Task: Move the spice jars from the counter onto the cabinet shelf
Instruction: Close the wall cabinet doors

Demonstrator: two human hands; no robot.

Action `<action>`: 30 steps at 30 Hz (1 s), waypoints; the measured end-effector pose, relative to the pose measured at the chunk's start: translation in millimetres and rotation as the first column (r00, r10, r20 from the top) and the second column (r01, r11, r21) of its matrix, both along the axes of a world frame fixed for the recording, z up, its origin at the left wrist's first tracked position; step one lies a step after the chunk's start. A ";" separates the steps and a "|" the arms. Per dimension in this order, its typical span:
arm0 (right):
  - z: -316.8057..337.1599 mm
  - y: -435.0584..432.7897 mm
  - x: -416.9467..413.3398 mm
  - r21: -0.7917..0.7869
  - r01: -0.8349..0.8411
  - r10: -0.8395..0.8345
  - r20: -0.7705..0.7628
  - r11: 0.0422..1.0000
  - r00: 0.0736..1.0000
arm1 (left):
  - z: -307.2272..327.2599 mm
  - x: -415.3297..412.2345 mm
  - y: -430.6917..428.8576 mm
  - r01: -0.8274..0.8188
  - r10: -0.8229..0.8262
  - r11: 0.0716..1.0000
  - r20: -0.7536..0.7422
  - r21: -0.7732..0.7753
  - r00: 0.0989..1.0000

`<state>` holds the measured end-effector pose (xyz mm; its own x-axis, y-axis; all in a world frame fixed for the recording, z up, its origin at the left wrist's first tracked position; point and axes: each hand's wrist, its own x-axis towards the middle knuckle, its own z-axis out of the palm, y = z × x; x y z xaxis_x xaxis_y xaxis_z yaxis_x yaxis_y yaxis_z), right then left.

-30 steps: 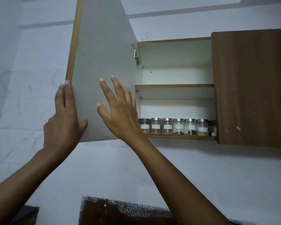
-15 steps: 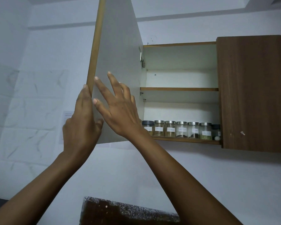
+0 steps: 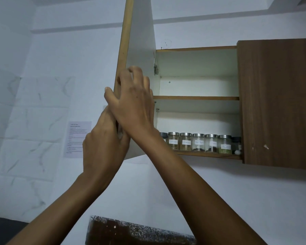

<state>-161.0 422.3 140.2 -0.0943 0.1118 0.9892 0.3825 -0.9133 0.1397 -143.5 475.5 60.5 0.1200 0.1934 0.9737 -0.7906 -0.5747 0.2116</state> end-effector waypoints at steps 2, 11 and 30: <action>4.0 -3.3 -1.2 0.018 0.042 -0.043 0.028 0.999 0.999 | -0.3 -5.6 -7.6 0.016 -0.016 1.000 0.026 -0.012 1.000; 13.4 -56.8 -16.6 0.092 0.084 -0.097 0.143 0.992 0.985 | 0.8 -10.0 -64.3 0.171 -0.172 0.985 0.150 0.022 0.974; 11.2 -248.6 -39.4 0.236 0.160 -0.206 0.188 0.958 0.960 | -2.4 -17.3 -270.7 0.311 -0.325 0.942 0.111 0.123 0.939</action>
<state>-200.5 173.7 151.4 -0.2988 -0.0683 0.9519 0.1897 -0.9818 -0.0109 -160.8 204.7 58.1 0.0321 0.0645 0.9974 -0.9521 -0.3017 0.0501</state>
